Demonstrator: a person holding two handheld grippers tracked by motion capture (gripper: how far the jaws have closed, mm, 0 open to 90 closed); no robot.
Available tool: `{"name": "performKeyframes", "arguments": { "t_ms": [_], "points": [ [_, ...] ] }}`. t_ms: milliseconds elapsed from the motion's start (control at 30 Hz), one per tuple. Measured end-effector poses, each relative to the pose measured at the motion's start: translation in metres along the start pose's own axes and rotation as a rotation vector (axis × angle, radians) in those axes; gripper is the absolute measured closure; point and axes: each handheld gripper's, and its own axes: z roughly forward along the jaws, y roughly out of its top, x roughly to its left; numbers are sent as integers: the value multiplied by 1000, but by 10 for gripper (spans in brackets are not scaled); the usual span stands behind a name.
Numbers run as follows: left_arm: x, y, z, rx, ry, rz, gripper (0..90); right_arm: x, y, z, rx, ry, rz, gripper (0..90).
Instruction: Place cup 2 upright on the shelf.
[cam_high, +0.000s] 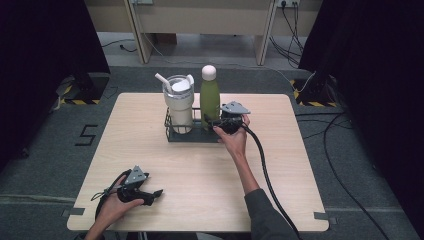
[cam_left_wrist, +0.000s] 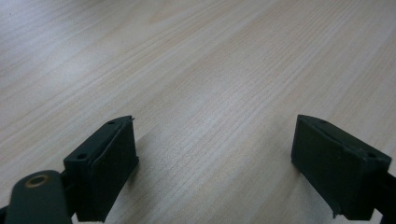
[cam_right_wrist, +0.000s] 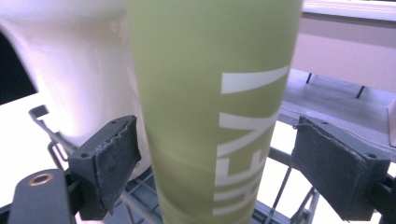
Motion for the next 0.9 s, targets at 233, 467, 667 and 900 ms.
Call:
{"name": "performKeyframes", "arguments": {
  "t_ms": [233, 467, 667, 900],
  "points": [
    [0, 0, 0, -1, 0, 0, 132, -3, 1, -16, -3, 17, -12, 149],
    [0, 0, 0, 0, 0, 0, 132, -1, 2, -32, -1, 23, -33, 150],
    [0, 0, 0, 0, 0, 0, 132, 1, -1, -46, -7, 26, -42, 151],
    [0, 0, 0, 0, 0, -1, 131, 2, -5, -65, -10, 35, -48, 152]
  ]
}}
